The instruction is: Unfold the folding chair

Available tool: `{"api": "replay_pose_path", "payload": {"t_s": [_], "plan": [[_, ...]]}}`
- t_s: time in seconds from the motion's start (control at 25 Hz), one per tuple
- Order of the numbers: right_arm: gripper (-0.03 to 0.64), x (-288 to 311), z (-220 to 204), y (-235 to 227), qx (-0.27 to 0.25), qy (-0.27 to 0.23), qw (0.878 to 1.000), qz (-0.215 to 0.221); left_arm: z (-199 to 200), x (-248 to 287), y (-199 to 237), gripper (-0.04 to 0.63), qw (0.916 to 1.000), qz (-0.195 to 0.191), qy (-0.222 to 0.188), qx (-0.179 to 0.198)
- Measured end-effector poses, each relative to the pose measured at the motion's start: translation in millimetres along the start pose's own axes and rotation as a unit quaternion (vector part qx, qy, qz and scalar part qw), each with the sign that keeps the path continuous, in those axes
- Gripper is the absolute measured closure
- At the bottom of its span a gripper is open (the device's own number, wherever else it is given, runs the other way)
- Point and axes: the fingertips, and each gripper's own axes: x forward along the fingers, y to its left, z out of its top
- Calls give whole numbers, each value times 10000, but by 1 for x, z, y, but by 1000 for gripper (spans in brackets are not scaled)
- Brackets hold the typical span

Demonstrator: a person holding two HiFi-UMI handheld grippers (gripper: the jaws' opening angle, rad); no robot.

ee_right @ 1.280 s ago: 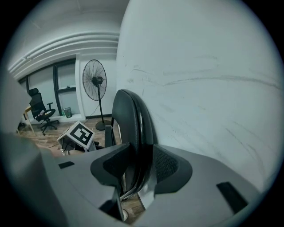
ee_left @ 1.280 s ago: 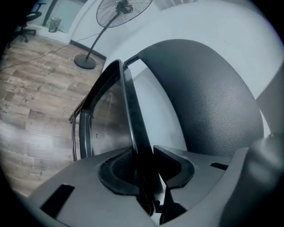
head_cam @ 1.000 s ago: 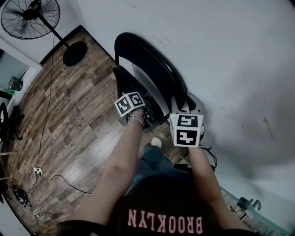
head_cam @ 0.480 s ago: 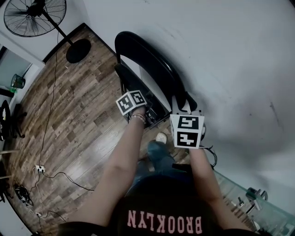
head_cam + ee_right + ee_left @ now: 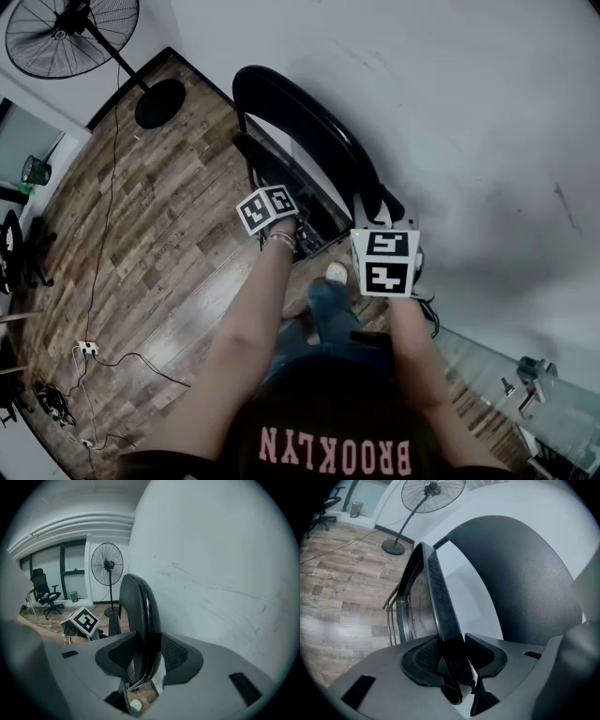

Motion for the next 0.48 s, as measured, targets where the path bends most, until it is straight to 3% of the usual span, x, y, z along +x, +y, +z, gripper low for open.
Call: {"api": "replay_pose_path", "payload": {"t_s": [0.48], "plan": [[457,-12,-4,23,-54,-31,9998,-209,-6,-28,24,446,9999,-44,114,-103]]}}
